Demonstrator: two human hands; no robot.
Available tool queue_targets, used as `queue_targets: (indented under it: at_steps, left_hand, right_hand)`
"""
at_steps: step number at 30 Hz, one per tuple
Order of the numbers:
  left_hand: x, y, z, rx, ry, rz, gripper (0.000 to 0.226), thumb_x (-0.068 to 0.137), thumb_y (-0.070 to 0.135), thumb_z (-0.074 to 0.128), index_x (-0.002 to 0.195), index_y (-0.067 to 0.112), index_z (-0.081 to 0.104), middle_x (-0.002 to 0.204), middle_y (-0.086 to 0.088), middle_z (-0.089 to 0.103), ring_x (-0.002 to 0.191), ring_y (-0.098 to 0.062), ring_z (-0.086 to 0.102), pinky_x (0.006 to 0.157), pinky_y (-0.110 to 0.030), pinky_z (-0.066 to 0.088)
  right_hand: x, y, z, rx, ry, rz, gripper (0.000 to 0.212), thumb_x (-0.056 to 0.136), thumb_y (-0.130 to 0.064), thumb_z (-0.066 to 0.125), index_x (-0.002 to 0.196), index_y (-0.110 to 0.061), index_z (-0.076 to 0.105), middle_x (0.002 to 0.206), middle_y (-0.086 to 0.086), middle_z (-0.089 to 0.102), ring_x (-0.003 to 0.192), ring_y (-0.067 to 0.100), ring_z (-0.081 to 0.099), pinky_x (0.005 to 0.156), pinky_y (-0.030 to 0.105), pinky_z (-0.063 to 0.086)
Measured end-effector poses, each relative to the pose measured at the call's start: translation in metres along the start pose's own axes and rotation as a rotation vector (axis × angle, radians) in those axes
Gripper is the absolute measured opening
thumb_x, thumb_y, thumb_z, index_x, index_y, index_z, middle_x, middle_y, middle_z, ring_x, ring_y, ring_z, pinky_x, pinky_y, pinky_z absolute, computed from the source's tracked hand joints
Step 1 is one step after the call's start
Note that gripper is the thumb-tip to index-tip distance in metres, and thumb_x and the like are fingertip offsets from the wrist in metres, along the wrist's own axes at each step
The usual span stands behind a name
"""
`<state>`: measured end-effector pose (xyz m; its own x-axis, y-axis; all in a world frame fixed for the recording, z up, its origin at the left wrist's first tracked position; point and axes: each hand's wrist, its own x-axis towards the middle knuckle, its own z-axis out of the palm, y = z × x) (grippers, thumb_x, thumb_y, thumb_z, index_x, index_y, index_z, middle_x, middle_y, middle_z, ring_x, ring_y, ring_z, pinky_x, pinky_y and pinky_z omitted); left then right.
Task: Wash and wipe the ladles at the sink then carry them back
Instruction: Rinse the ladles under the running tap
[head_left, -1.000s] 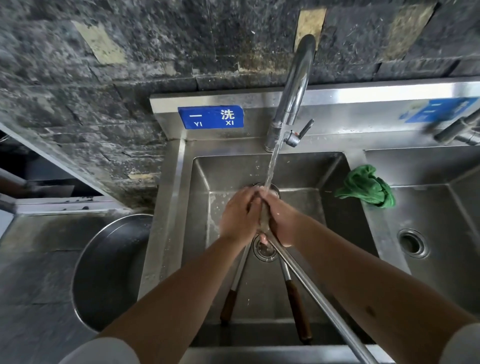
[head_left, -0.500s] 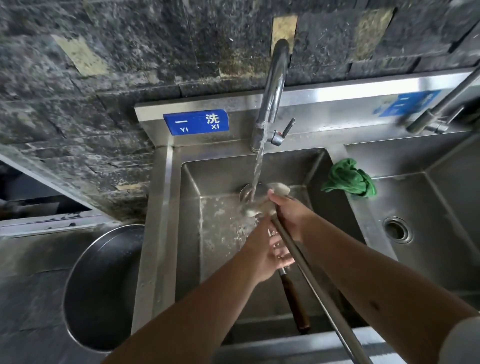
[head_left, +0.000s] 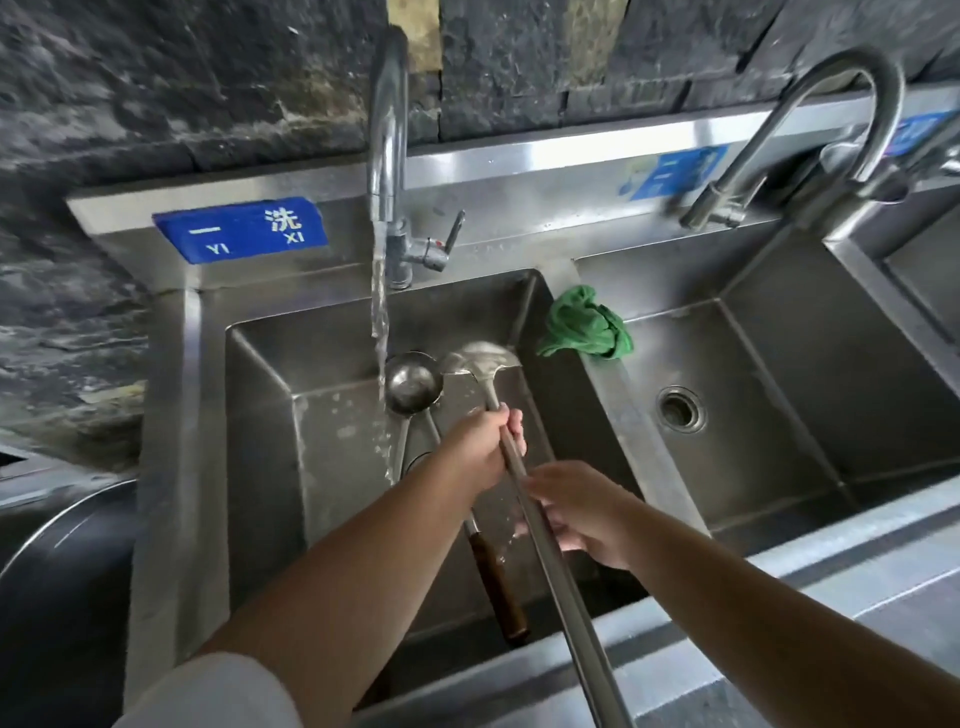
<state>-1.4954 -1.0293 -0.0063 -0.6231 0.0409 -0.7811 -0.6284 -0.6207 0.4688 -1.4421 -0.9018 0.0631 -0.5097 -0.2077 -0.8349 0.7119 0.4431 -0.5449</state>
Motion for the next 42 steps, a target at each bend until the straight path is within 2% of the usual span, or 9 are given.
queue_targets:
  at_steps: [4,7,11,18,21,24,28,37,42]
  left_hand:
    - [0.037,-0.018,0.01,-0.05,-0.01,-0.054,0.021,0.103,0.005,0.032,0.092,0.006,0.05,0.086,-0.006,0.06,0.058,-0.01,0.064,0.056,-0.023,0.042]
    - [0.053,-0.031,0.008,-0.058,-0.028,-0.137,0.042,0.103,0.041,0.038,0.117,0.004,0.052,0.11,-0.012,0.06,0.089,-0.019,0.063,0.076,-0.032,0.048]
    - [0.06,-0.037,-0.001,-0.091,-0.124,-0.183,0.077,0.095,0.068,0.026,0.116,-0.001,0.054,0.096,-0.016,0.064,0.082,-0.027,0.062,0.076,-0.037,0.049]
    - [0.087,-0.044,-0.008,-0.035,-0.132,-0.187,0.086,0.088,0.077,0.023,0.125,0.008,0.058,0.096,-0.012,0.063,0.066,-0.021,0.047,0.06,-0.032,0.031]
    - [0.1,-0.05,-0.009,-0.028,-0.17,-0.191,0.08,0.09,0.074,0.024,0.12,0.012,0.064,0.103,-0.011,0.068,0.081,-0.025,0.058,0.079,-0.038,0.042]
    - [0.113,-0.056,-0.009,-0.044,-0.192,-0.189,0.078,0.092,0.071,0.026,0.133,0.013,0.059,0.131,-0.013,0.063,0.113,-0.031,0.057,0.109,-0.044,0.035]
    - [0.116,-0.055,0.001,0.004,-0.147,-0.175,0.073,0.095,0.068,0.025,0.138,0.018,0.055,0.135,-0.008,0.06,0.109,-0.024,0.058,0.092,-0.038,0.043]
    - [0.083,-0.043,-0.032,0.113,0.015,-0.143,0.069,0.098,0.06,0.032,0.152,0.017,0.032,0.156,-0.012,0.036,0.143,-0.031,0.033,0.117,-0.051,0.021]
    - [0.047,-0.025,-0.09,0.04,0.118,-0.096,0.066,0.1,0.057,0.031,0.15,0.015,0.036,0.151,-0.012,0.043,0.139,-0.031,0.041,0.112,-0.047,0.03]
  right_hand:
    - [0.032,0.013,-0.017,0.214,0.044,0.064,0.019,0.099,-0.005,0.049,0.109,0.003,0.064,0.081,0.015,0.069,0.071,0.022,0.068,0.067,0.032,0.057]
    - [0.07,0.009,-0.029,0.383,0.073,0.127,0.018,0.098,0.002,0.044,0.1,0.007,0.061,0.072,0.015,0.064,0.062,0.021,0.062,0.059,0.029,0.056]
    - [0.109,0.005,-0.037,0.514,0.134,0.152,0.015,0.098,0.003,0.047,0.089,0.006,0.058,0.07,0.014,0.058,0.056,0.019,0.057,0.054,0.027,0.053]
    - [0.159,0.02,-0.04,0.566,0.162,0.155,0.025,0.1,-0.017,0.051,0.103,0.004,0.065,0.068,0.012,0.063,0.052,0.018,0.06,0.047,0.026,0.053]
    - [0.163,0.021,-0.046,0.63,0.042,0.199,0.053,0.102,-0.05,0.038,0.099,-0.006,0.067,0.072,0.008,0.063,0.058,0.019,0.06,0.05,0.025,0.052]
    - [0.168,0.02,-0.055,0.549,-0.039,0.197,0.069,0.097,-0.067,0.024,0.097,-0.012,0.066,0.07,0.004,0.06,0.059,0.019,0.056,0.054,0.024,0.044]
    - [0.18,0.019,-0.061,0.408,0.002,0.175,0.074,0.093,-0.072,0.025,0.097,-0.014,0.07,0.072,0.004,0.064,0.064,0.02,0.057,0.062,0.029,0.042]
    - [0.153,0.01,-0.025,-0.569,0.428,-0.275,0.05,0.099,-0.043,0.041,0.14,-0.015,0.048,0.146,0.008,0.048,0.138,0.026,0.038,0.112,0.037,0.03]
    - [0.144,0.006,0.03,-0.642,0.259,-0.398,0.051,0.096,-0.031,0.045,0.144,-0.015,0.043,0.153,0.003,0.04,0.144,0.02,0.028,0.116,0.035,0.024]
